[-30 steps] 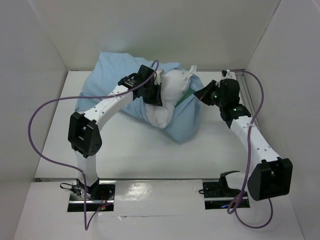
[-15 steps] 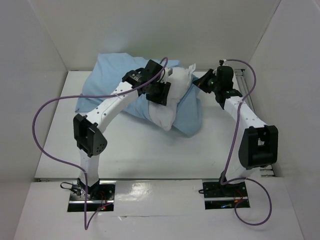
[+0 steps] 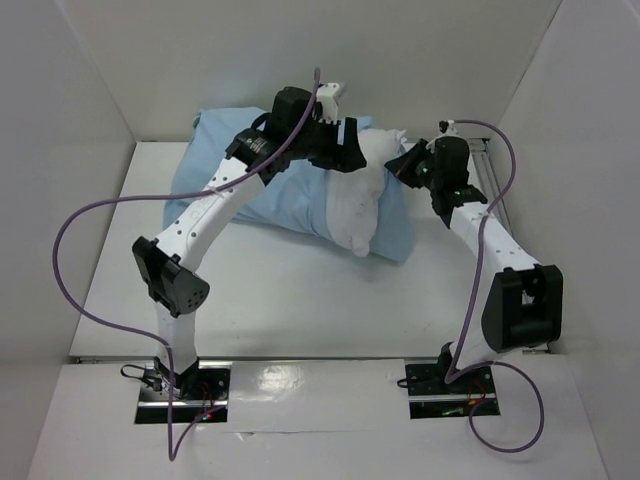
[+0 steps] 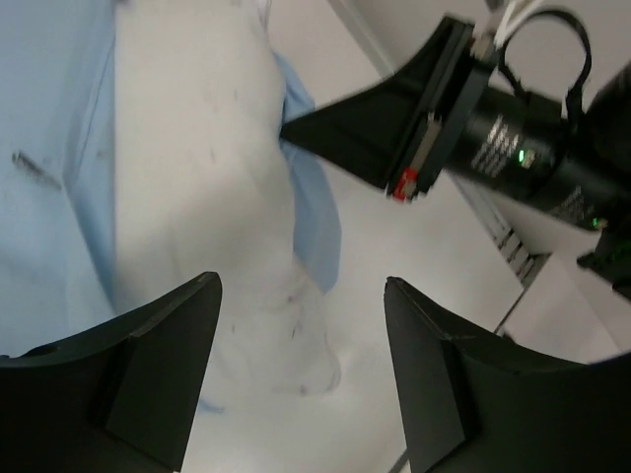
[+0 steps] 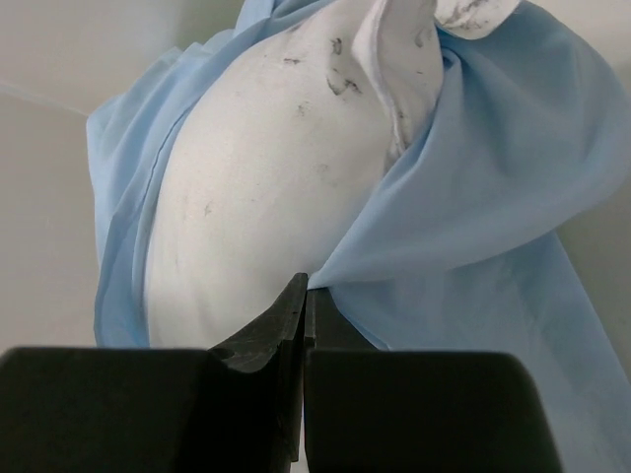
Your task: Put the pillow into the pillowcase
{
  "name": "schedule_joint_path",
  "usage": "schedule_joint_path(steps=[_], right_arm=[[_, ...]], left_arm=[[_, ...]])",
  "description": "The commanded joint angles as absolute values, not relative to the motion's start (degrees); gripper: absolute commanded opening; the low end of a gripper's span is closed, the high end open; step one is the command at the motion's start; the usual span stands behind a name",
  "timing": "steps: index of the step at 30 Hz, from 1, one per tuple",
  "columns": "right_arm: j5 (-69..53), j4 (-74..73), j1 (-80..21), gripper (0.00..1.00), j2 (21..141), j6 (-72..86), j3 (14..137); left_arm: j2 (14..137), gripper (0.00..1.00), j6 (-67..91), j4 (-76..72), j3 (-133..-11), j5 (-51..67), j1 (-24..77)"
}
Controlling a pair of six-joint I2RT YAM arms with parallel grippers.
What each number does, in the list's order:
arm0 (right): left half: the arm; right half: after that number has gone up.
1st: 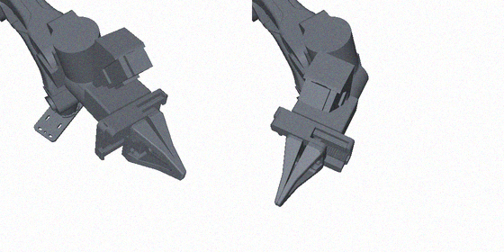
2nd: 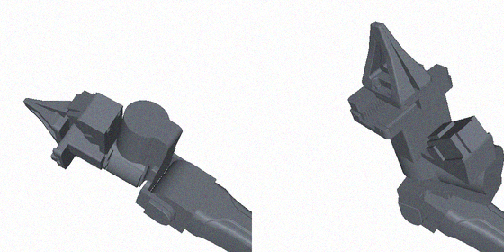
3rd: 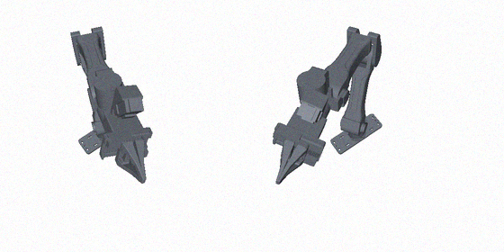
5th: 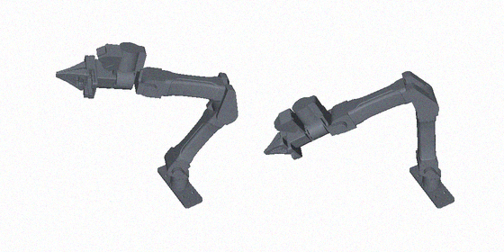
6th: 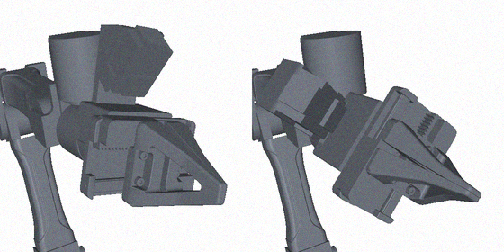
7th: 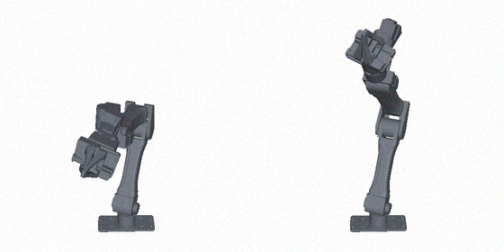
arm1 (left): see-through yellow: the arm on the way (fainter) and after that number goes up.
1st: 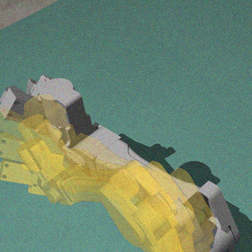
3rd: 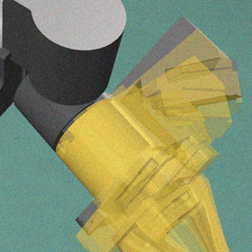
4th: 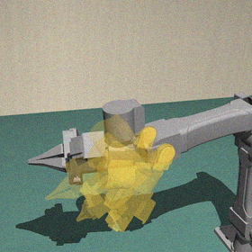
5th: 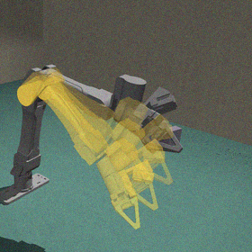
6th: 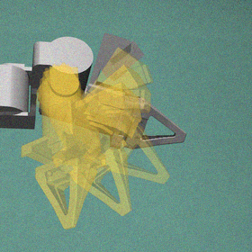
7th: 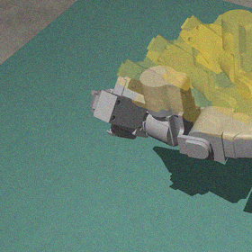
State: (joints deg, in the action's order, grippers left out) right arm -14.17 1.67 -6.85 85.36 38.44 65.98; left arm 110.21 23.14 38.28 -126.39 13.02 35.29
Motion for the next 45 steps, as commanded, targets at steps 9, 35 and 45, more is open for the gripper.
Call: schedule_joint_path(steps=[9, 35, 45], right_arm=[[-18.01, 4.92, -10.02, 0.0, 77.79, 38.49, 63.72], [8.34, -0.36, -8.35, 0.0, 57.03, 51.34, 49.56], [13.45, 15.19, -7.13, 0.0, 73.11, 45.36, 58.35]], left_arm=[[121.72, 0.83, 21.62, 16.97, -130.6, 1.24, 39.2], [121.99, 0.0, 9.76, 43.93, -105.83, 4.83, 37.44], [121.72, 0.0, 6.77, 46.93, -95.89, 12.3, 38.5]])
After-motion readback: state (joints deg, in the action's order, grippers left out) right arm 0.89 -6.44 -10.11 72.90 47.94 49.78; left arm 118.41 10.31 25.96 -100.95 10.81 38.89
